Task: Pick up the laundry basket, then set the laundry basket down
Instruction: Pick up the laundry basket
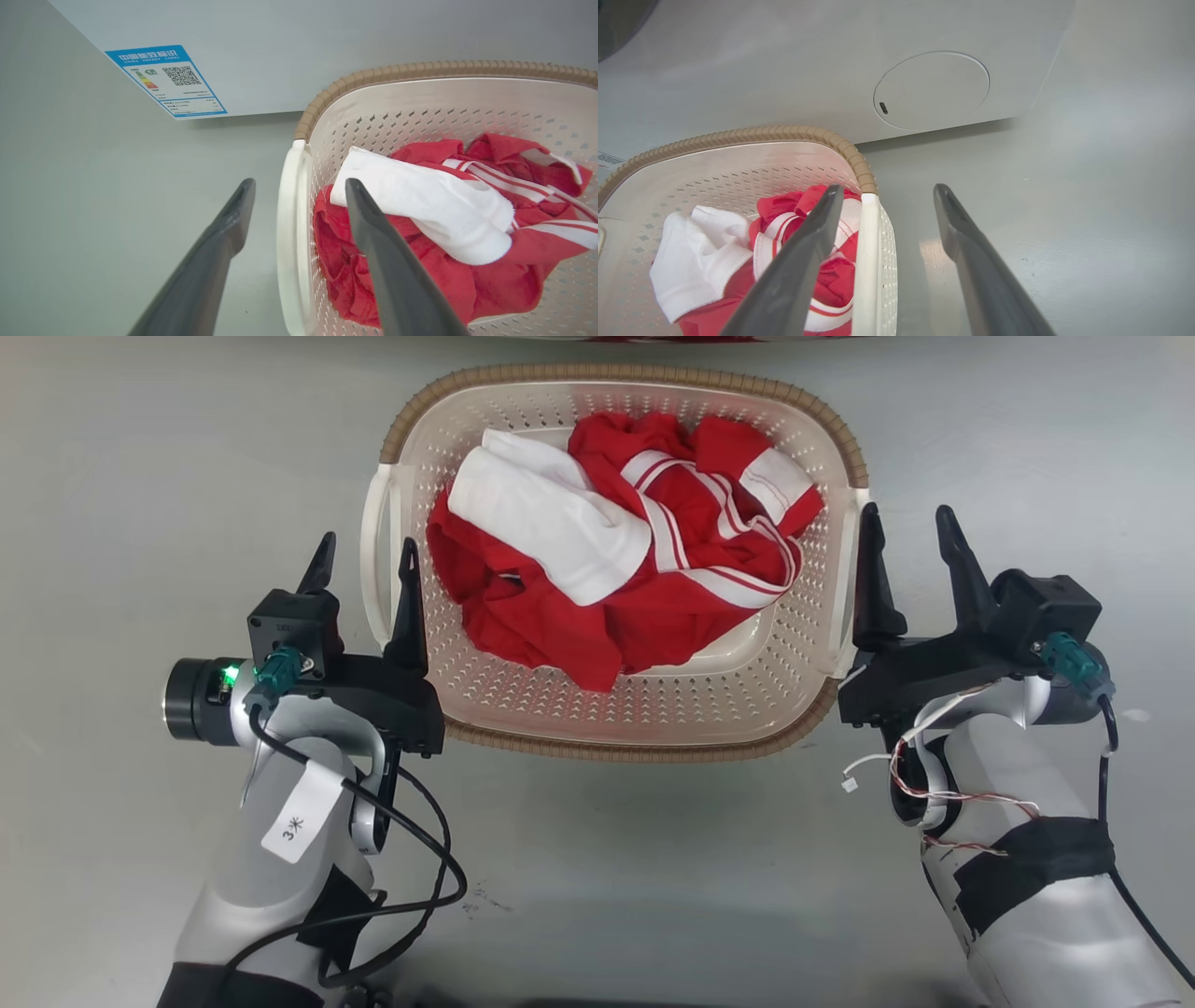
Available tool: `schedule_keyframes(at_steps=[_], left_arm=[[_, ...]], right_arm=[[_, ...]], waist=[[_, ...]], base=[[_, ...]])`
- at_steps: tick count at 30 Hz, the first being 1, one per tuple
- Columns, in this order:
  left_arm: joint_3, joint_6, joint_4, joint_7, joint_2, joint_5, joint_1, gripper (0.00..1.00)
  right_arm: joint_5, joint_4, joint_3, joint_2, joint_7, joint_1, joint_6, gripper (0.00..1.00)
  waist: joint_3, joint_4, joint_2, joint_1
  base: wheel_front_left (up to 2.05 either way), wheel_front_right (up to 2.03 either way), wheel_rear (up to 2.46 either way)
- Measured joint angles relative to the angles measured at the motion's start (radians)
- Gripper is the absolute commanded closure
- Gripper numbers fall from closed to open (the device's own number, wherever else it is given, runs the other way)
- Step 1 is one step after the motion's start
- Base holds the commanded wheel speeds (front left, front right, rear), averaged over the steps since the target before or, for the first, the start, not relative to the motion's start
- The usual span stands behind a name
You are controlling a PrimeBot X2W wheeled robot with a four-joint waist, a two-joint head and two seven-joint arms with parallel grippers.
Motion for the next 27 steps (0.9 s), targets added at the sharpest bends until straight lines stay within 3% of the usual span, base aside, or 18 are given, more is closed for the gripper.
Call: schedule_keyframes(at_steps=[27], left_arm=[[-0.039,-0.036,0.227,0.000,-0.003,-0.061,-0.110,0.00]], right_arm=[[0.083,0.155,0.110,-0.003,0.000,-0.084,-0.003,0.00]], waist=[[0.081,0.014,-0.0001,-0.0001]], base=[[0.00,0.00,0.00]])
